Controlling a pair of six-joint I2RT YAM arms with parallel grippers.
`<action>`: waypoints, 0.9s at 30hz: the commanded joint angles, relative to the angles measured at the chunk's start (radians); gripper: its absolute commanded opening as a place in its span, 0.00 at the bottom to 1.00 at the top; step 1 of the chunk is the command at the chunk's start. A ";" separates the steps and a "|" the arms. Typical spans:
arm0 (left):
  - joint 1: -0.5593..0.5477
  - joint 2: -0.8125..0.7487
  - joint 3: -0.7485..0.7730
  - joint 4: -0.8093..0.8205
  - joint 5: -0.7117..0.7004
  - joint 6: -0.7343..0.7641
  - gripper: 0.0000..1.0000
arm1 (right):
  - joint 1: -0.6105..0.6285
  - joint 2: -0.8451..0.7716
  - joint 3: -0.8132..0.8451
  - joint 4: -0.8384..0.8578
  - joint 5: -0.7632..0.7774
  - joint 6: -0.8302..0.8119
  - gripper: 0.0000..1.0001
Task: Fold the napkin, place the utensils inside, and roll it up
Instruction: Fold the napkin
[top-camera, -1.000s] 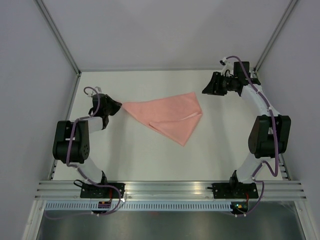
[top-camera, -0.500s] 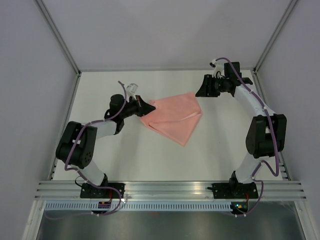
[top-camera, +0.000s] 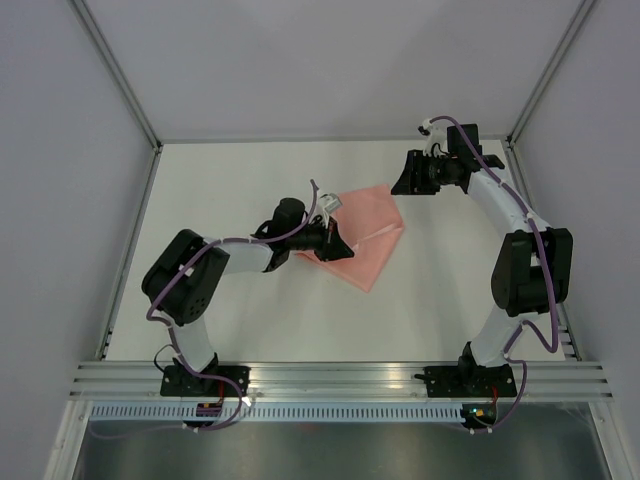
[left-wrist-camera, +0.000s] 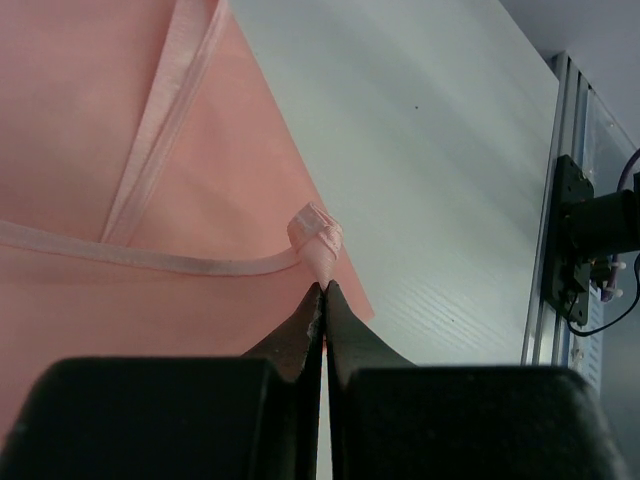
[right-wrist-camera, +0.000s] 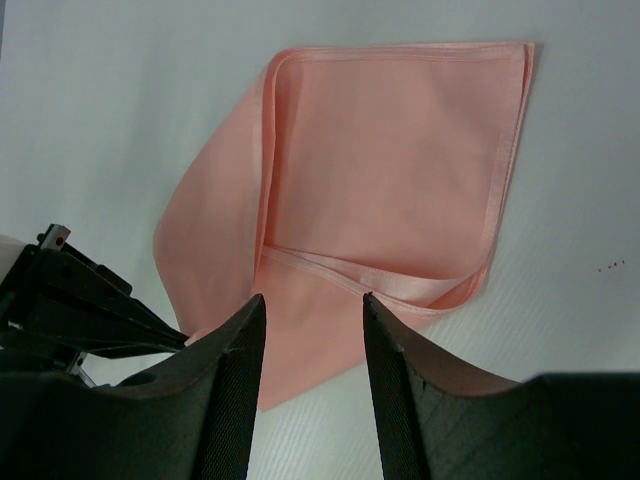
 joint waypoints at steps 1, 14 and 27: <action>-0.028 0.023 0.045 -0.034 0.009 0.102 0.02 | 0.007 0.002 0.034 -0.015 0.018 0.005 0.50; -0.145 0.080 0.055 -0.056 -0.050 0.182 0.02 | 0.013 0.008 0.034 -0.012 0.033 -0.001 0.50; -0.214 0.098 0.085 -0.105 -0.146 0.219 0.42 | 0.024 0.023 0.039 -0.013 0.044 -0.005 0.50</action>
